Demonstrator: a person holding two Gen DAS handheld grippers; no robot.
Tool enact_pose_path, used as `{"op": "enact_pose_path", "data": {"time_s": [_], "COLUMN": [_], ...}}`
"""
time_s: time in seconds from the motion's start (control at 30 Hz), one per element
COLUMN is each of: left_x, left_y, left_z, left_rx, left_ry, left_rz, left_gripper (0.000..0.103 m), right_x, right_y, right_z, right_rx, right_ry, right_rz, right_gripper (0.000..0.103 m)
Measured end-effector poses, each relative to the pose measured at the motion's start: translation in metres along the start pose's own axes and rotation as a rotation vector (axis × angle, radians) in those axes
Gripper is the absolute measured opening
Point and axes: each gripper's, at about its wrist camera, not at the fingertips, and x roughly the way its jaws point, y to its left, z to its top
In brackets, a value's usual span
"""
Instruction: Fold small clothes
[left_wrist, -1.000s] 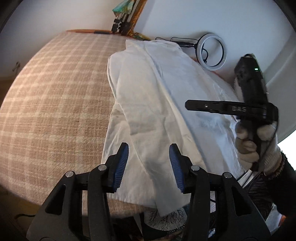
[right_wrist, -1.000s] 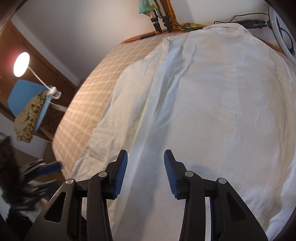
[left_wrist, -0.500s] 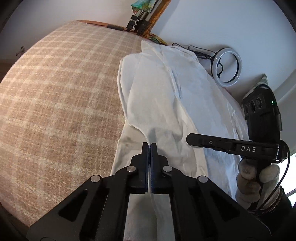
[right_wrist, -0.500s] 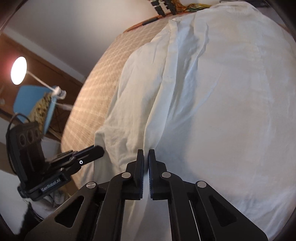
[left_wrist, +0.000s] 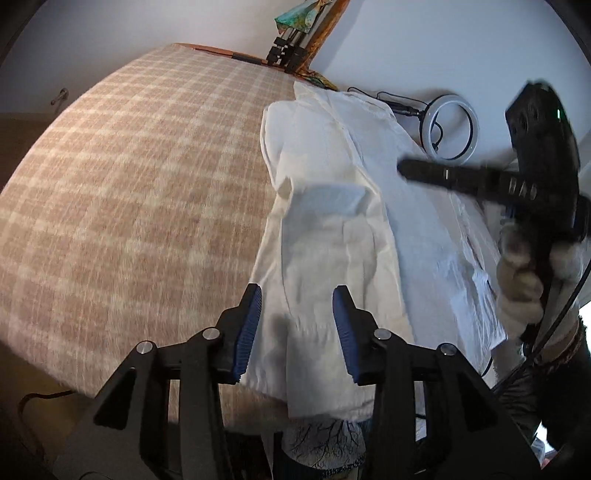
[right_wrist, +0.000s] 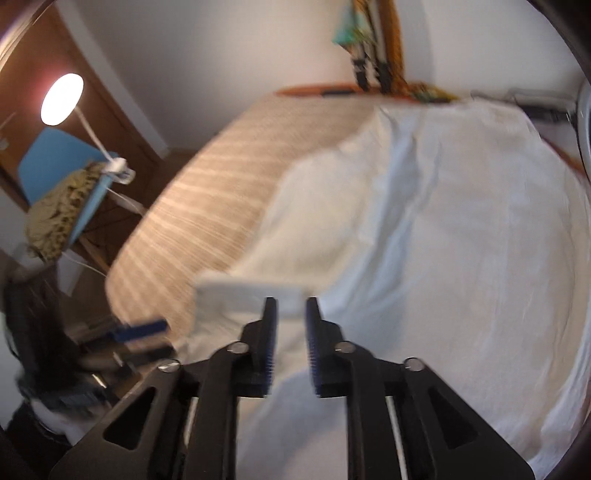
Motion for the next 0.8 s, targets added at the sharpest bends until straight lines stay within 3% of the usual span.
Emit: {"op": "enact_pose_path", "data": {"time_s": [0.07, 0.23, 0.3, 0.33, 0.37, 0.63, 0.67, 0.7, 0.8], "left_x": [0.001, 0.003, 0.002, 0.003, 0.003, 0.003, 0.003, 0.003, 0.004], "left_y": [-0.003, -0.006, -0.006, -0.005, -0.002, -0.001, -0.001, -0.001, 0.0], "left_z": [-0.013, -0.032, -0.034, -0.034, -0.035, -0.038, -0.038, -0.038, -0.036], "left_rx": [0.002, 0.002, 0.011, 0.007, 0.001, 0.013, 0.014, 0.016, 0.011], "left_ry": [0.007, -0.021, -0.023, -0.017, -0.008, -0.015, -0.015, -0.016, -0.016], "left_rz": [0.017, 0.021, 0.029, 0.023, 0.016, 0.001, 0.001, 0.002, -0.003], "left_gripper": [0.04, 0.039, 0.027, 0.015, 0.009, 0.004, 0.004, 0.004, 0.003], "right_x": [-0.002, 0.046, 0.073, 0.081, 0.091, 0.15, 0.154, 0.157, 0.156], "right_y": [0.016, 0.036, 0.038, 0.039, 0.04, 0.04, 0.041, 0.042, 0.039], "right_z": [0.018, 0.057, 0.068, 0.069, 0.072, 0.094, 0.096, 0.097, 0.099], "right_rx": [-0.037, -0.057, -0.061, -0.065, -0.066, -0.064, -0.082, -0.099, -0.115], "right_ry": [-0.028, 0.034, 0.069, 0.081, 0.093, 0.19, 0.2, 0.205, 0.197], "right_rz": [0.025, 0.002, -0.044, -0.077, -0.116, -0.301, -0.315, -0.331, -0.342], "right_gripper": [0.044, 0.044, 0.044, 0.044, 0.044, 0.041, 0.033, 0.014, 0.003]}}
